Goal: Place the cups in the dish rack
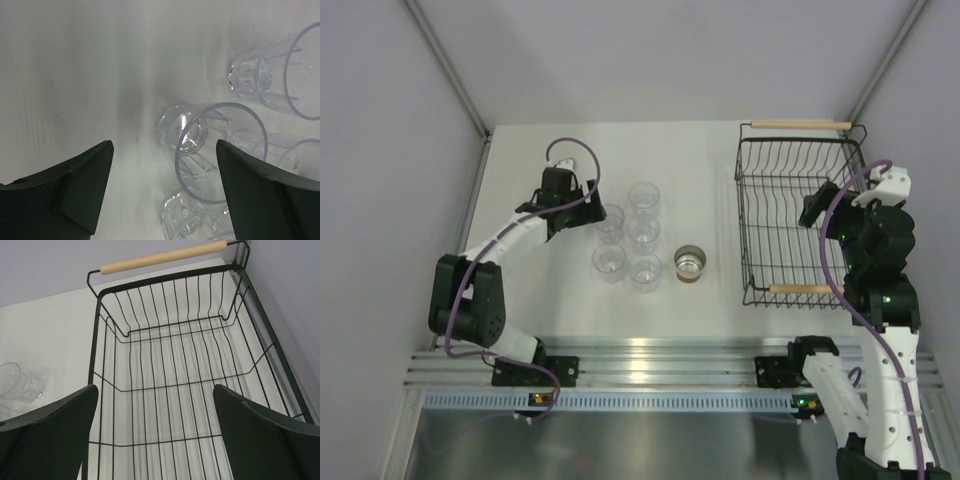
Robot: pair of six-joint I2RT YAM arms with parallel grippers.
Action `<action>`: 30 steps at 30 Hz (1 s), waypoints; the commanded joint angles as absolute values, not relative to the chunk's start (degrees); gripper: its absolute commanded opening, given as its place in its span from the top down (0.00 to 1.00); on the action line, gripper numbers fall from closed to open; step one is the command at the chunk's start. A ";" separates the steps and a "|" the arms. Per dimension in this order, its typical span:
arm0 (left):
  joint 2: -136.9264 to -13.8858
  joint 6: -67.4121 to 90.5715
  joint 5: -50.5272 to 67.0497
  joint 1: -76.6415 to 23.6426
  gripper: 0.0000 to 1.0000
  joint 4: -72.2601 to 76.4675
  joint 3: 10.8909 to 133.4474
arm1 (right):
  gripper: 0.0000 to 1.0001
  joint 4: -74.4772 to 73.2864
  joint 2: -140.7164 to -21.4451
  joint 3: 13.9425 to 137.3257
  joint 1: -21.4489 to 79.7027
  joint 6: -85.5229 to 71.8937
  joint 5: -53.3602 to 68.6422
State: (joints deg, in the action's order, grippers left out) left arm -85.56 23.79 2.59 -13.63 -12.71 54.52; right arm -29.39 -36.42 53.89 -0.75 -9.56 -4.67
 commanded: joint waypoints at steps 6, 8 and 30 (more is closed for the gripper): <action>-90.52 21.18 0.88 -14.50 0.15 -9.40 59.59 | 0.01 -28.21 -36.04 54.49 -0.44 -9.05 -5.36; -91.84 20.83 0.62 -14.85 0.19 -9.49 60.29 | 0.01 -28.39 -36.04 54.41 -0.44 -9.05 -5.45; -98.35 15.73 -9.40 -20.04 1.00 -15.38 65.48 | 0.00 -27.95 -35.60 53.96 -0.44 -9.40 -6.33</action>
